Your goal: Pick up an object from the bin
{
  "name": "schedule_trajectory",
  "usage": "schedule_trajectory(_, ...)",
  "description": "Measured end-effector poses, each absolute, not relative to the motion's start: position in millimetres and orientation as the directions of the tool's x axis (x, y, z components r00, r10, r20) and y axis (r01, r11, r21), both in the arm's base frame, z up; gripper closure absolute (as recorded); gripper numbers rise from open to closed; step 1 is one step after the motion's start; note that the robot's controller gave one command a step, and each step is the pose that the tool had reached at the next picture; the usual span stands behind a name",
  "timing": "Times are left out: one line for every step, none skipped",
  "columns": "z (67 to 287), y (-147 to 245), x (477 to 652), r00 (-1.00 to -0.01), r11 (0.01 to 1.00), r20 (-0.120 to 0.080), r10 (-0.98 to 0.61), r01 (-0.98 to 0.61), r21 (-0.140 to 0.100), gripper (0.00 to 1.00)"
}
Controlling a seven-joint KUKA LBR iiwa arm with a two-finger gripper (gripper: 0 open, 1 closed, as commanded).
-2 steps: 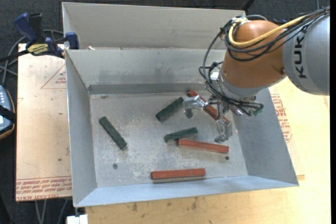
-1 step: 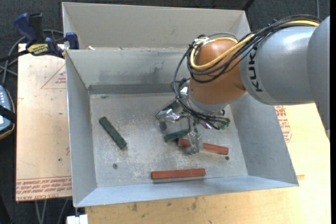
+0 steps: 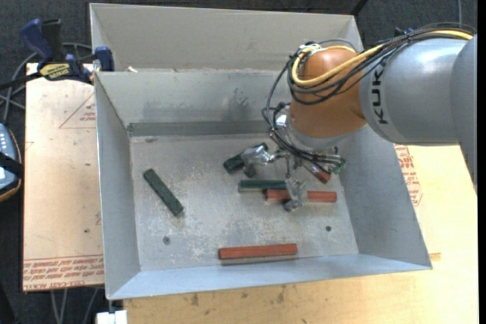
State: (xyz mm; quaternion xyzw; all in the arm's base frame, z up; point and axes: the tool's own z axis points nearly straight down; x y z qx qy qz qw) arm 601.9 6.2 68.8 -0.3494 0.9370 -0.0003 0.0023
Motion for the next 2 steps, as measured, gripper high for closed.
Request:
schedule_trajectory(71, 9, 601.4, -0.754, 0.754, -0.004, -0.657, -0.657, -0.001, 1.00)
schedule_trajectory(212, 47, 583.3, -0.760, 0.761, -0.010, -0.649, -0.649, -0.005, 1.00)
